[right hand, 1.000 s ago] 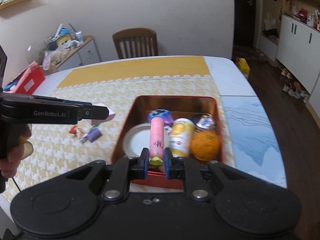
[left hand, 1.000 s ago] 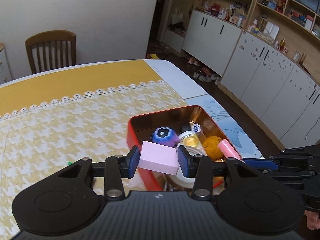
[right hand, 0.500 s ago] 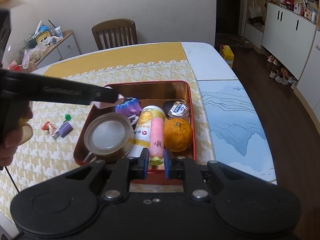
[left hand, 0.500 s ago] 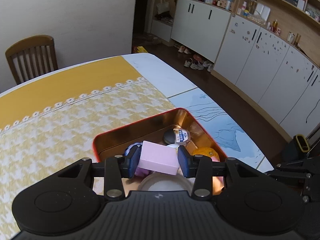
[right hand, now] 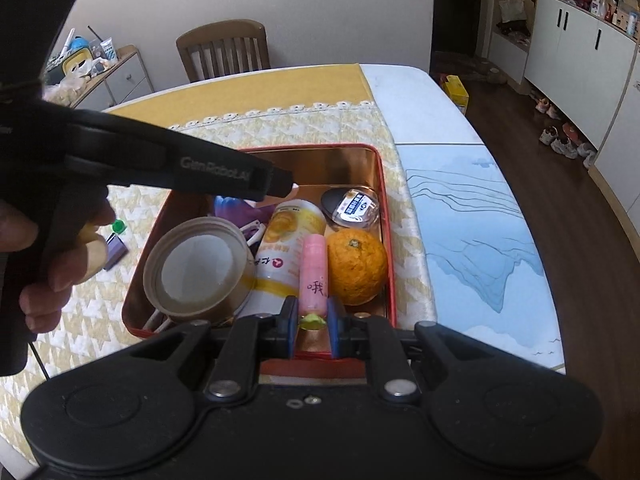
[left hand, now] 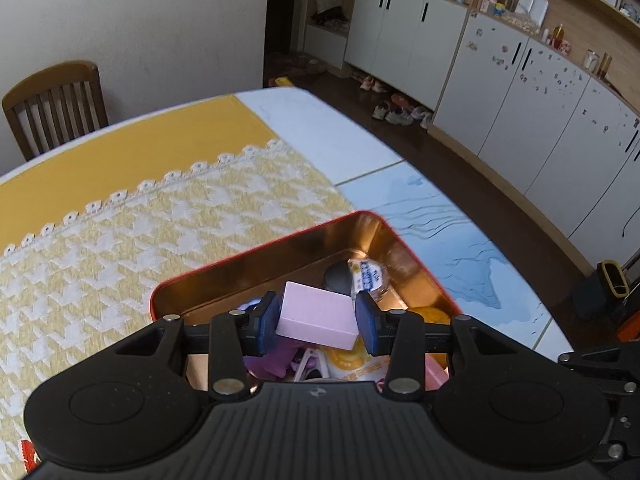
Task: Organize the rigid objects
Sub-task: 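Open the left tool to drop the eraser into the tin while the right tool releases the stick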
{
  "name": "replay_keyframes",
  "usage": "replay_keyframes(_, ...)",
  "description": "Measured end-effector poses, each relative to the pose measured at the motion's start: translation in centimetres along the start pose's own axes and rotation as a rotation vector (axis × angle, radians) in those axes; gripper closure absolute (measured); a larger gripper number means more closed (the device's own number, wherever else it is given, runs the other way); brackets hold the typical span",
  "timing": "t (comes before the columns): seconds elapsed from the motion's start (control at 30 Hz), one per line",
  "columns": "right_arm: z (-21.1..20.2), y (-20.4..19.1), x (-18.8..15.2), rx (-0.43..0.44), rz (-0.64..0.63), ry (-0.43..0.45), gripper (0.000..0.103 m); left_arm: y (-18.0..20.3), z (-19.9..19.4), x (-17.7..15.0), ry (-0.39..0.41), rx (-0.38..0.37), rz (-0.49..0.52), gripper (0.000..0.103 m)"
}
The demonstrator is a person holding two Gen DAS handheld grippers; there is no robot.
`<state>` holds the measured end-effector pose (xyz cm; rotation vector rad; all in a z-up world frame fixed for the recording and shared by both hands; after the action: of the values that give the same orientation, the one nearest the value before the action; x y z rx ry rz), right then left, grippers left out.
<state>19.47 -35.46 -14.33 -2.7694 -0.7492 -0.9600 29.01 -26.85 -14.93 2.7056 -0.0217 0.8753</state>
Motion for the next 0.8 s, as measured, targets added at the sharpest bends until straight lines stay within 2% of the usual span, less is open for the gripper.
replay_keyframes(0.37, 0.9, -0.1, -0.2, 0.027, 0.03, -0.011, 0.088, -0.7, 0.4, -0.2, -0.01, 0.0, -0.042, 0.062)
replay_keyframes(0.63, 0.9, -0.2, -0.4, 0.03, 0.038, -0.013, 0.081, -0.4, -0.4, -0.5, -0.008, 0.003, -0.03, 0.061)
replay_keyframes(0.8, 0.4, -0.5, -0.4, 0.03, 0.033, -0.004, 0.079, -0.1, -1.9, -0.6, 0.023, -0.017, -0.016, 0.051)
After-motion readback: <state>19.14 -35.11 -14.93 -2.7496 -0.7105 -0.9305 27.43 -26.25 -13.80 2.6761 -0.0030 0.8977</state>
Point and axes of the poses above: each gripper's, at about its wrist camera, not at the fingertips, and z roughly the way its jaws point, y to its right, x to its top, the point moved 7 cm from there along z, roughly the way its jaws point, and after that the axes turned 15 degrees about -z, right-handed, at the moved point
